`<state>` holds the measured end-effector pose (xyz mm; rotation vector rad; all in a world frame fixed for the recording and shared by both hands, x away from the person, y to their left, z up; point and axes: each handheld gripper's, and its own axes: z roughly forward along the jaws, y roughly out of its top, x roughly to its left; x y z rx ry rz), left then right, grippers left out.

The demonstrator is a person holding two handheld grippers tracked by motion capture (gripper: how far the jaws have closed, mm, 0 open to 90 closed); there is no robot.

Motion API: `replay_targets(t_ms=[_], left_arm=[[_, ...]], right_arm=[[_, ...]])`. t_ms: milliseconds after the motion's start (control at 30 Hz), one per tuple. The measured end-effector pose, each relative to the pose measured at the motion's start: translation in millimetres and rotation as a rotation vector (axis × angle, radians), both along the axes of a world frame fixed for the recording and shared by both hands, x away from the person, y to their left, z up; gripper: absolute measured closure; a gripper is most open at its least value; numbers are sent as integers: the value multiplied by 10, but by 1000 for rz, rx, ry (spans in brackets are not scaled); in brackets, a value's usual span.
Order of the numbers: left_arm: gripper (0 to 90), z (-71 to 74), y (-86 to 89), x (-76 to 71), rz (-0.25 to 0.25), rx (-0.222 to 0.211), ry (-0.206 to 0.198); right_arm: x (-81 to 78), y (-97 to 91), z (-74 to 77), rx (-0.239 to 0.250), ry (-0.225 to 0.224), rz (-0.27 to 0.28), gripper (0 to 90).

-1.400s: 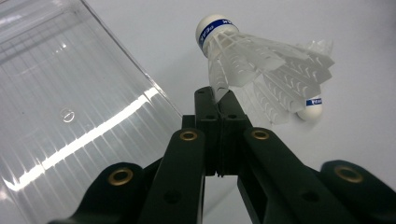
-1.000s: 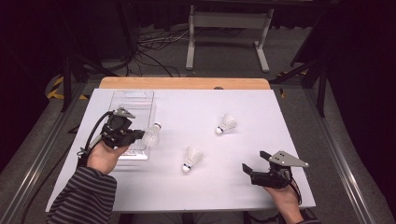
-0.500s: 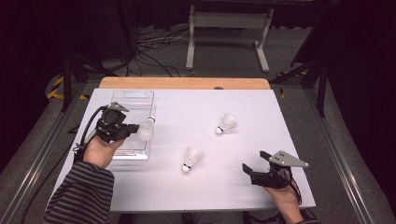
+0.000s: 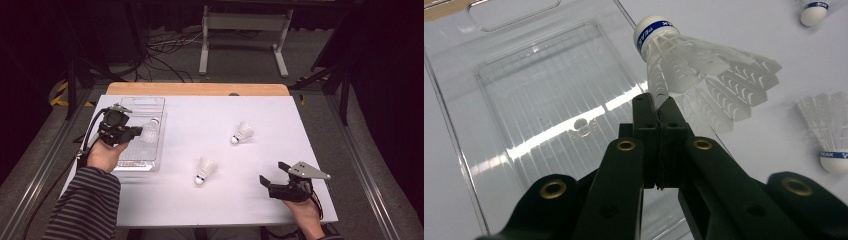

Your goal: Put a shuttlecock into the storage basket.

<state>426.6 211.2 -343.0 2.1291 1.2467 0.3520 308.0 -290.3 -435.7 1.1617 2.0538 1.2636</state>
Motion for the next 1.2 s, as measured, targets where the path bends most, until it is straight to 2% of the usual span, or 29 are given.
replay_targets(t_ms=[367, 600, 633, 800, 833, 867, 900, 933, 1200], left_arm=[[898, -103, 69, 196, 45, 24, 26], [898, -154, 75, 281, 66, 21, 47], [898, -172, 70, 315, 70, 33, 48], [898, -192, 62, 368, 77, 40, 56], [898, -217, 41, 392, 80, 73, 54], [898, -217, 41, 392, 80, 73, 54], [898, -238, 30, 413, 77, 95, 58], [898, -248, 31, 426, 76, 100, 57], [898, -310, 16, 507, 84, 95, 72]], right_arm=[[4, -2, -2, 0, 0, 1, 130], [6, -2, -3, 1, 1, 3, 130], [6, -2, -4, 1, 2, 3, 130], [7, -3, -4, 2, 2, 3, 130], [7, -3, -4, 2, 2, 3, 130], [7, -3, -4, 2, 2, 3, 130], [7, -3, -4, 2, 1, 3, 130], [6, -4, -3, 1, 2, 1, 130], [10, -2, -6, 1, 5, 2, 130]])
